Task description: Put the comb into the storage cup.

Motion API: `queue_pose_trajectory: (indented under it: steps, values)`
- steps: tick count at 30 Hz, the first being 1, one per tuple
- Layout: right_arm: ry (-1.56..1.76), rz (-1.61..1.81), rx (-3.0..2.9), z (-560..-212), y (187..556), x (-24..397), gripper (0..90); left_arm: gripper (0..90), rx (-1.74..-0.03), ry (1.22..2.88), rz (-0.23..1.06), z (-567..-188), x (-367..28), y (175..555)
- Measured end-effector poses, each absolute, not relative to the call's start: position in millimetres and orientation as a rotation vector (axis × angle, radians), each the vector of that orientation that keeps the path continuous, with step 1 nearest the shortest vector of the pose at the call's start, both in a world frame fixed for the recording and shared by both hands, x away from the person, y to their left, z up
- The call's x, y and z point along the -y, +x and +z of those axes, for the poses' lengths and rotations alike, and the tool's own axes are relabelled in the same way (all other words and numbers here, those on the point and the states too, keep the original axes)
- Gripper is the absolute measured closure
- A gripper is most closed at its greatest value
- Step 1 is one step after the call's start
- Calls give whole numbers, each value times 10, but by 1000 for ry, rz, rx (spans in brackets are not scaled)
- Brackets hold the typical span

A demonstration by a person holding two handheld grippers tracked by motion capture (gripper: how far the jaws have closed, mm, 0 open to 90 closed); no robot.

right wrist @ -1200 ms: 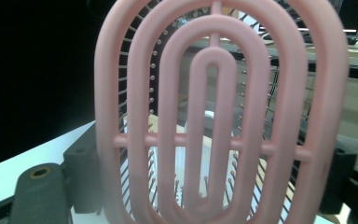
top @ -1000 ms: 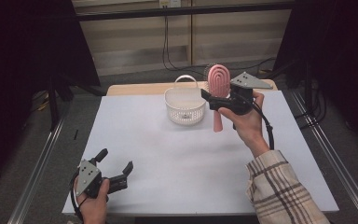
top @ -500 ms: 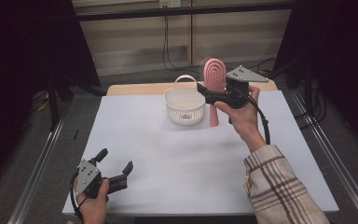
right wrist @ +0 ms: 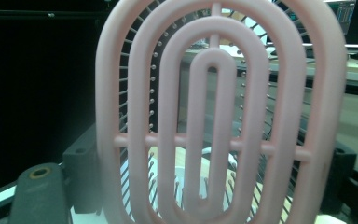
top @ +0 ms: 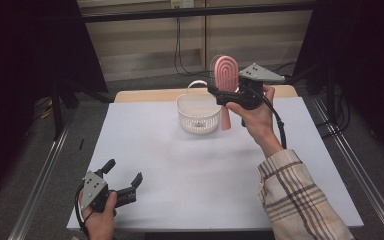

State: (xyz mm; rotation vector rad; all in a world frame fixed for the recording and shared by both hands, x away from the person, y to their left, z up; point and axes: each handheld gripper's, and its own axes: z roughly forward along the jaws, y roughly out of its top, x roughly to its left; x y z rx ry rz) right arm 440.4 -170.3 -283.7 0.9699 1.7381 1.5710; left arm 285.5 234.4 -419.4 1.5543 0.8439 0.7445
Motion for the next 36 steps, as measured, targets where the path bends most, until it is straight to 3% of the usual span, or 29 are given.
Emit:
queue_pose_trajectory:
  steps: [36]
  values:
    - [982, 1580, -1667, -2612, 4668, 1629, 190, 24, -851, 1550, 727, -4200, -2339, 2855]
